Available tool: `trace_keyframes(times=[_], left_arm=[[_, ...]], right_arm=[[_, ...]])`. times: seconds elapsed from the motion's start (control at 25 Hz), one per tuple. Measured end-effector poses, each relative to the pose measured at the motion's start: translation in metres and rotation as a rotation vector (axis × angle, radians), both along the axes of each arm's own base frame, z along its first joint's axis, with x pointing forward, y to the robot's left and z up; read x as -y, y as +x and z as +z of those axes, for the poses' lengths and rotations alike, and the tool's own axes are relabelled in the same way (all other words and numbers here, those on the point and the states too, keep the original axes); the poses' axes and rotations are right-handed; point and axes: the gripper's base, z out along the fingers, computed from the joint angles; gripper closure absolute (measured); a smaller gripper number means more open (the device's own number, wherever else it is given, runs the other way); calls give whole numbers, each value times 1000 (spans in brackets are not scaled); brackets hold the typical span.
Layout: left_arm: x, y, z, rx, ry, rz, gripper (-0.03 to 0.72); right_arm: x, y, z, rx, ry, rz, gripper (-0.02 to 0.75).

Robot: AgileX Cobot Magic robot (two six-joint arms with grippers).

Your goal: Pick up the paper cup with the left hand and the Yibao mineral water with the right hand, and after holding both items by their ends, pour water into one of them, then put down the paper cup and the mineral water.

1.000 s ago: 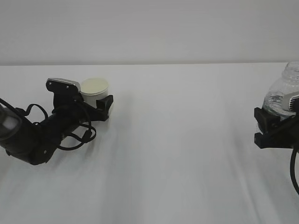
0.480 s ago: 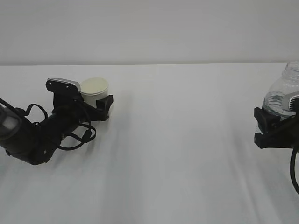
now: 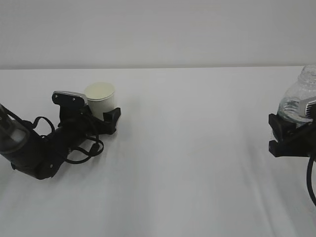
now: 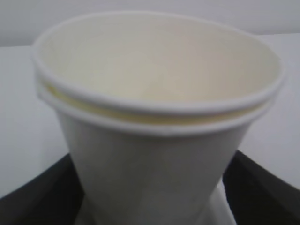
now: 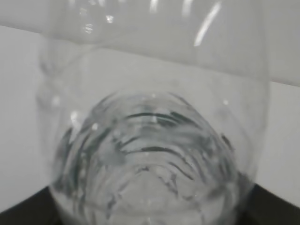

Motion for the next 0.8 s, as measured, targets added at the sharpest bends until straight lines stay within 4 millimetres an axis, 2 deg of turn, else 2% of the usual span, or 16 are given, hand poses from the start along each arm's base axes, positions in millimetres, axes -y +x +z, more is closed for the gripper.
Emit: trace_keyframes(times=[0.8], left_arm=[[3,8,5,27,-17,-6,43]], right_arm=[[0,0,0,2,0,1,288]])
